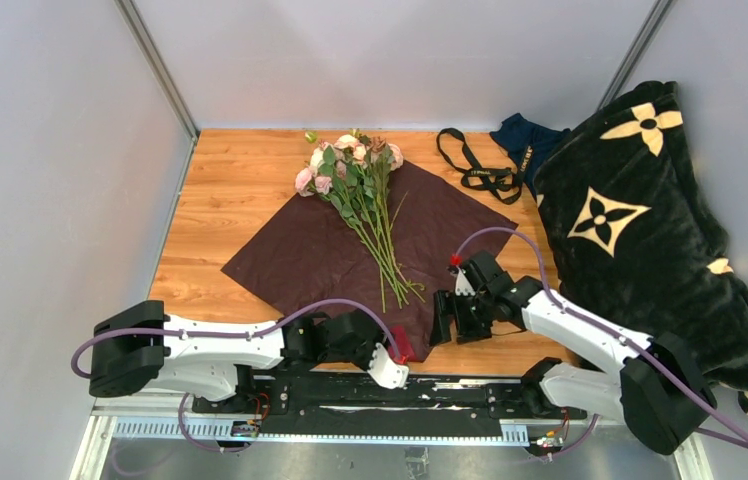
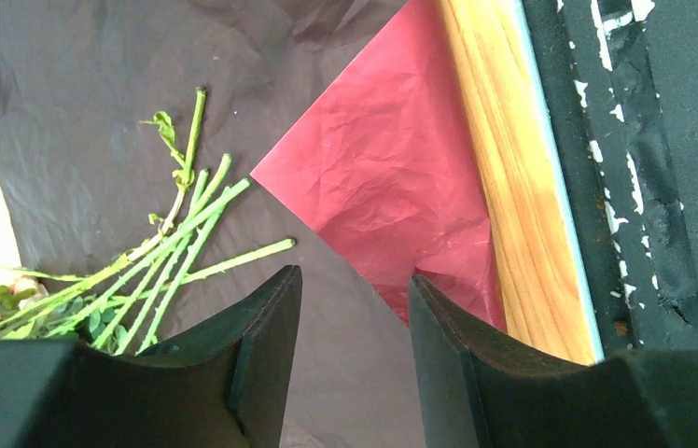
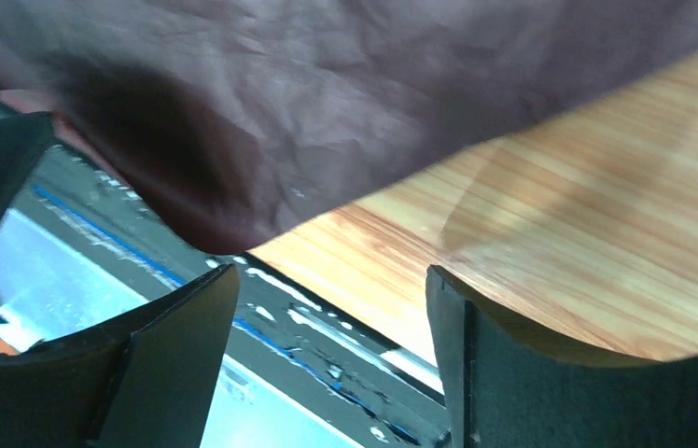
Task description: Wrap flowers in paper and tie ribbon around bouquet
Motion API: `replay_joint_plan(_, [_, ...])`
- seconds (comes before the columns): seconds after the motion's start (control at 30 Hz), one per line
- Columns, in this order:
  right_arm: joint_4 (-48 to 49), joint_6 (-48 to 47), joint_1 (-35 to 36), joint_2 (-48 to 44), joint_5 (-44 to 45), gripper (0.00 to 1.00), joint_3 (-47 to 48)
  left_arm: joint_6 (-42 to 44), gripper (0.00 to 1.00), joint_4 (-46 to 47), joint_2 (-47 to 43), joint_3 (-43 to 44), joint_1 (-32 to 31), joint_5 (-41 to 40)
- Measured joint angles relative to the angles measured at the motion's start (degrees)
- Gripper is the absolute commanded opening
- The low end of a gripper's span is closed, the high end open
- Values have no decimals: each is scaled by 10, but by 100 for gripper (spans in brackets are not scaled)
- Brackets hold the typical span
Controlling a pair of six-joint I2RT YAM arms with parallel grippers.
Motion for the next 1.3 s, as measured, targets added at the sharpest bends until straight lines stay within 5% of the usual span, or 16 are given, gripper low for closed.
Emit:
replay_joint_plan(0.37, [167,-59,53,-75,-162,80,-35,-31,54,-24,5,10,12,29])
replay_joint_plan(0.73, [306,-84,106,3,-178,74,-87,-36,54,-27,11,10,12,36])
replay_joint_plan(0.8, [328,-86,109,30,-180,64,-95,-41,54,-28,11,10,12,36])
replay_joint_plan(0.97, [365,-92,111,82,-195,2,-100,-49,58,-33,11,10,14,37])
replay_joint_plan(1.17, [326,-127,112,66,-198,0,-66,-102,77,-88,11,56,53,51])
replay_joint_plan(1.3, [276,-164,110,52,-196,0,7,-177,82,-184,4,152,144,106])
